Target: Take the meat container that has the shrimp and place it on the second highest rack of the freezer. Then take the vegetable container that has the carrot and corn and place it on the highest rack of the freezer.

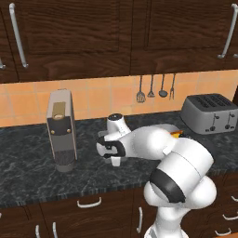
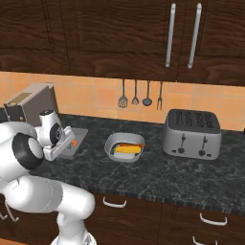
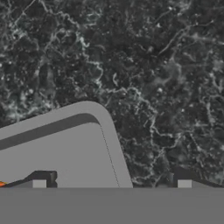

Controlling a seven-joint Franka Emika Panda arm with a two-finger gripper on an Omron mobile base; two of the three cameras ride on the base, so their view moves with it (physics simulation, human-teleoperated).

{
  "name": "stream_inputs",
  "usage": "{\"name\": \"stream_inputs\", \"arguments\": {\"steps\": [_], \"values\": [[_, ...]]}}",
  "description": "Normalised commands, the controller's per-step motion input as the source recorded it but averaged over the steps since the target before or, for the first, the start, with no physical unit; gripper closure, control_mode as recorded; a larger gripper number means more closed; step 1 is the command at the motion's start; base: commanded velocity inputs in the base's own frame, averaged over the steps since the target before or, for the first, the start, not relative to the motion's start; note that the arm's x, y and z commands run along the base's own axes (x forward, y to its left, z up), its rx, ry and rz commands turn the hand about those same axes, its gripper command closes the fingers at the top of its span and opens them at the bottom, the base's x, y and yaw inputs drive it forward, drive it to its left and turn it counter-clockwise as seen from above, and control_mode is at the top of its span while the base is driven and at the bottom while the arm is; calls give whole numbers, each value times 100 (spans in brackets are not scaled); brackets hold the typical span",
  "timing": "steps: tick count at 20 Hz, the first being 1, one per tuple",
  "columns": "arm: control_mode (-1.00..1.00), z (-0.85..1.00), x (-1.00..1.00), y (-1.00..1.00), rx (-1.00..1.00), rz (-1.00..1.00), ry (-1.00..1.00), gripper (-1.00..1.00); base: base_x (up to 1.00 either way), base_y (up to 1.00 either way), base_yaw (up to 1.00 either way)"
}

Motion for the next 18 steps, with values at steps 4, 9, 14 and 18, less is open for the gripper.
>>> {"name": "stream_inputs", "arguments": {"steps": [4, 9, 14, 18], "values": [[-100, -19, 0, 0, 0, 0, 0, -100, 0, 0, 0], [-100, -23, 0, 0, 0, 0, 0, 100, 0, 0, 0], [-100, -1, 0, 0, 0, 0, 0, 100, 0, 0, 0], [-100, 7, 0, 0, 0, 0, 0, 100, 0, 0, 0]]}}
